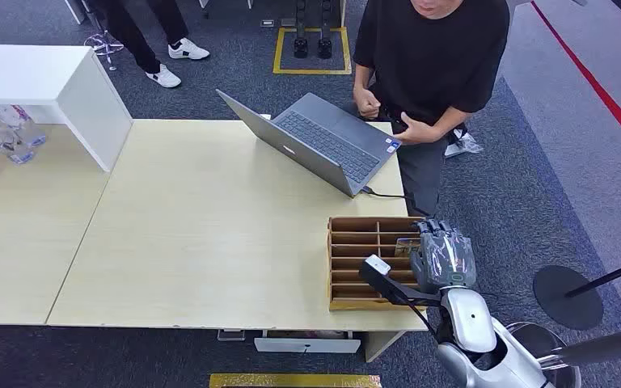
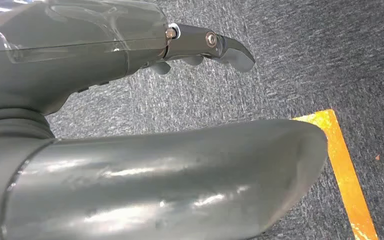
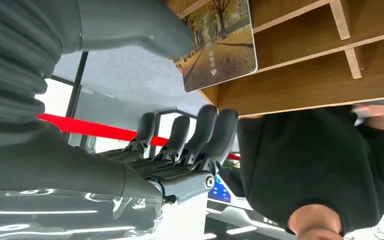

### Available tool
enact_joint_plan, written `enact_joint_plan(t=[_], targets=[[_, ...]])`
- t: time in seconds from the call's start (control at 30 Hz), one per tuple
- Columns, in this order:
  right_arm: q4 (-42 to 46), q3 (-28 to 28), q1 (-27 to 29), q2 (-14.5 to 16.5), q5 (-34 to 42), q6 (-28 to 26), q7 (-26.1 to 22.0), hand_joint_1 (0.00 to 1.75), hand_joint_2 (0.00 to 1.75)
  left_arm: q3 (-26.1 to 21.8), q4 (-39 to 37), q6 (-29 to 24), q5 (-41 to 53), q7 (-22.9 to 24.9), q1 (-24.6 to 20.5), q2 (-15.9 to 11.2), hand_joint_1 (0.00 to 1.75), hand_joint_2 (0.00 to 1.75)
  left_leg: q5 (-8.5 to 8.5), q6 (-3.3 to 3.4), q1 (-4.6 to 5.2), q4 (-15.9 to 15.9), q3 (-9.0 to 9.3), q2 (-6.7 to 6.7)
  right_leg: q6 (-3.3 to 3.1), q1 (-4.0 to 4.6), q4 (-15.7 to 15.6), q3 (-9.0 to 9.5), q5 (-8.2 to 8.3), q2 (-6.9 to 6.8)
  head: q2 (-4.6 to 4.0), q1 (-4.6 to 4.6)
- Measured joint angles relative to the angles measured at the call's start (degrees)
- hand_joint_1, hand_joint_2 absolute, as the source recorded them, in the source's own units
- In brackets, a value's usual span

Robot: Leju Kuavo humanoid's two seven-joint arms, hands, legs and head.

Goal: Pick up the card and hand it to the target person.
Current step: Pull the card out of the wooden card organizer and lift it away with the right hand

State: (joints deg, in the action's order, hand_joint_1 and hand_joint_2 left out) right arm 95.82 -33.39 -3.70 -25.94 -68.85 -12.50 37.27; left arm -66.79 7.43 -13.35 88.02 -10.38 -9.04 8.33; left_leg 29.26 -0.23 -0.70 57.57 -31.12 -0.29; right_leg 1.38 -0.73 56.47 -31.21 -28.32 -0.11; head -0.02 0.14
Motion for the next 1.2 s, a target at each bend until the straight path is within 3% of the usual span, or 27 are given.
enact_joint_plan(t=[1.2], targets=[[-2.2, -0.4, -0.1, 0.2, 0.0, 1.2, -0.7, 0.96, 1.75, 0.3, 0.0, 0.0, 0.0, 0.4, -0.3, 0.0, 0.0, 0.0, 0.0, 0.0, 0.0, 0.0, 0.0, 0.0, 0.0, 0.0, 0.0, 0.01, 0.0, 0.0, 0.0, -0.01]])
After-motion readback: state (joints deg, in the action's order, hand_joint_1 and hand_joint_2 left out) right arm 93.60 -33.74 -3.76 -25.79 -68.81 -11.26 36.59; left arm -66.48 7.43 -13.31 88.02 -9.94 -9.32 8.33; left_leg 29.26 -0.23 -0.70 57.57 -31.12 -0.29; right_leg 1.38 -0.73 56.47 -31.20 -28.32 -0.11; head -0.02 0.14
